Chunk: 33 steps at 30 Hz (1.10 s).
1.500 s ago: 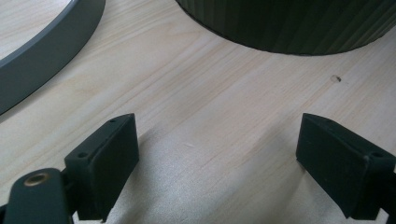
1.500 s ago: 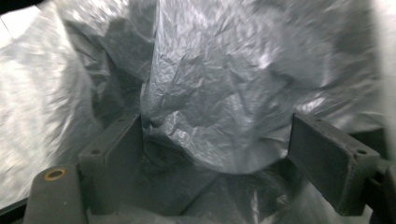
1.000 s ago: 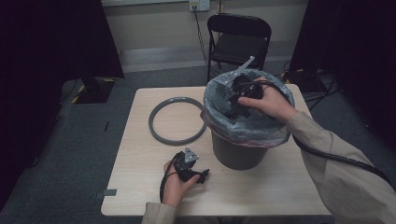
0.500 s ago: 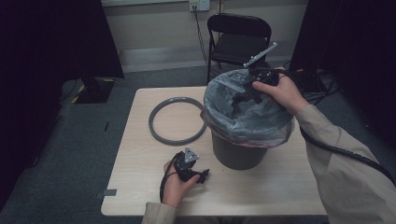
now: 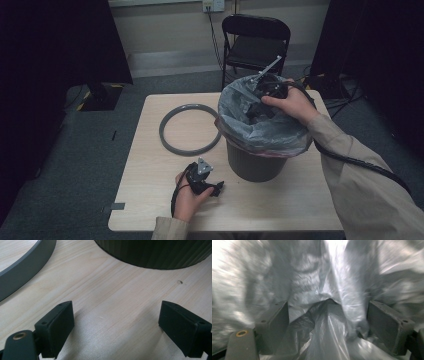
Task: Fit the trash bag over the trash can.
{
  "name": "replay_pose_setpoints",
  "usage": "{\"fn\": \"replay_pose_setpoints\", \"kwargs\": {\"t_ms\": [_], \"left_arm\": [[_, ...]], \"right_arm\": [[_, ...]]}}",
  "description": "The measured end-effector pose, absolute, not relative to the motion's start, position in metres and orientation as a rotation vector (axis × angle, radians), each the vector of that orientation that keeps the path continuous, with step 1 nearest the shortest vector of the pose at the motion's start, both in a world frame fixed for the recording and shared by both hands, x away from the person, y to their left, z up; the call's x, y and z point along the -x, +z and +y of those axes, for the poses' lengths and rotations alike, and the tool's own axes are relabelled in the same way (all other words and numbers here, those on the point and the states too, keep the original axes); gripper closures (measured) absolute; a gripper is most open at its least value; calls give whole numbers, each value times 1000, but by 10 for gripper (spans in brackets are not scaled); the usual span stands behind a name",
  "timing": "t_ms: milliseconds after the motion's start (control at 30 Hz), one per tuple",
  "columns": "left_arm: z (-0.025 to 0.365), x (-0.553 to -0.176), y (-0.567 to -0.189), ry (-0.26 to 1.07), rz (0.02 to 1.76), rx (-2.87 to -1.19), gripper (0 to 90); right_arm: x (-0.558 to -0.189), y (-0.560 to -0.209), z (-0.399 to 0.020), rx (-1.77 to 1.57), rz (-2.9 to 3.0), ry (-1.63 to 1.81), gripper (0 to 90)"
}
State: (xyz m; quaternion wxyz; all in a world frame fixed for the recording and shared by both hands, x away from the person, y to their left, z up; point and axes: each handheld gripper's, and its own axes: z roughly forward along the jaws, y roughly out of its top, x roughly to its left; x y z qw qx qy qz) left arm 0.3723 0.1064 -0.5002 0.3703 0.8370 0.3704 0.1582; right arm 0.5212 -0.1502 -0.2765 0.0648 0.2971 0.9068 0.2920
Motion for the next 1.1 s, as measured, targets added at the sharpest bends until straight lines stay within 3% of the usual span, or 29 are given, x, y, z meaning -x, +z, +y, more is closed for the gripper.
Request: {"fn": "replay_pose_setpoints", "kwargs": {"t_ms": [367,1100], "left_arm": [[106,-372,-500,405,951,-2147,123],[107,-372,-500,405,948,-2150,123]], "right_arm": [[-510,-230,-178,-907,2591,994,176],[-530,-285,-151,-985,2714,739,182]]}}
